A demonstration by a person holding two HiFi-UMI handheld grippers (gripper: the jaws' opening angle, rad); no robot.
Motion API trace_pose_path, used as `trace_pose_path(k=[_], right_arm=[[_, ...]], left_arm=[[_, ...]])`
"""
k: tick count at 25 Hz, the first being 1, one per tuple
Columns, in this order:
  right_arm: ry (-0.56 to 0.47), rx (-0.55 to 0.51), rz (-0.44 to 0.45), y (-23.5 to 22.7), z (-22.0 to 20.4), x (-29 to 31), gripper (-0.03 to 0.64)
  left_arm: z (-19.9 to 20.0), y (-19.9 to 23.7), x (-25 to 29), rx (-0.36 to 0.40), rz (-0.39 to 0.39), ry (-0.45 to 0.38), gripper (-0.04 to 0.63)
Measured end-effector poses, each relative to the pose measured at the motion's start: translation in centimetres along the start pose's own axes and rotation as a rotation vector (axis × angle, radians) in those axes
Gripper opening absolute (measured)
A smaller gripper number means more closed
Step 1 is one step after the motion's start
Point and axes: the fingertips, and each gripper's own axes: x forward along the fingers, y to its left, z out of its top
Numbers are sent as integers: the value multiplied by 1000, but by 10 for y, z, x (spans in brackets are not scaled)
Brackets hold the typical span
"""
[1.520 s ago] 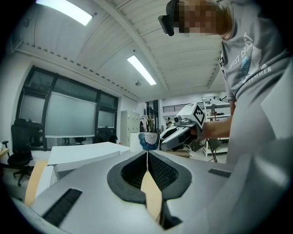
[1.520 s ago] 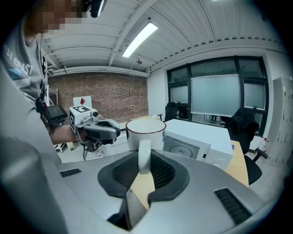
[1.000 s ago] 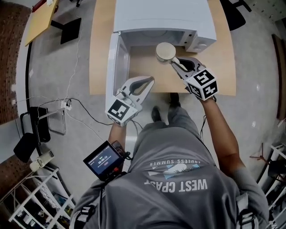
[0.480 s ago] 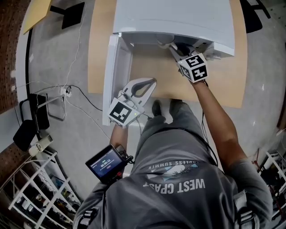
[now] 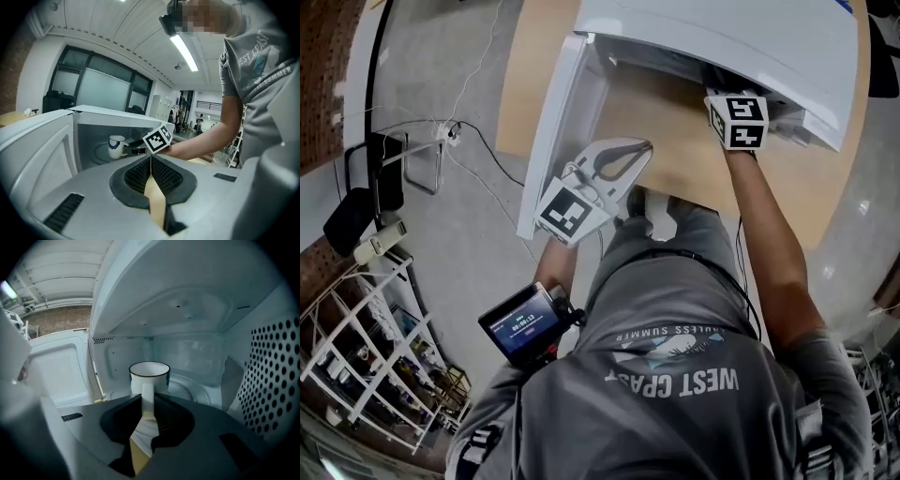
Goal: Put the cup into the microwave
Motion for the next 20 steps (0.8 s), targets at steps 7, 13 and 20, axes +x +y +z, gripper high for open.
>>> trace_pose_path(k=[7,13,20], right_arm=[[-40,-53,-46,-5,20,6,69],[-47,-60,-56,-10,52,6,69],[-48,-74,-69,-21,76,8,69]], left_arm=[[6,7,1,10,17,-19,23],[35,40,21,32,64,-68,23],[58,70,35,20,108,-72,23]])
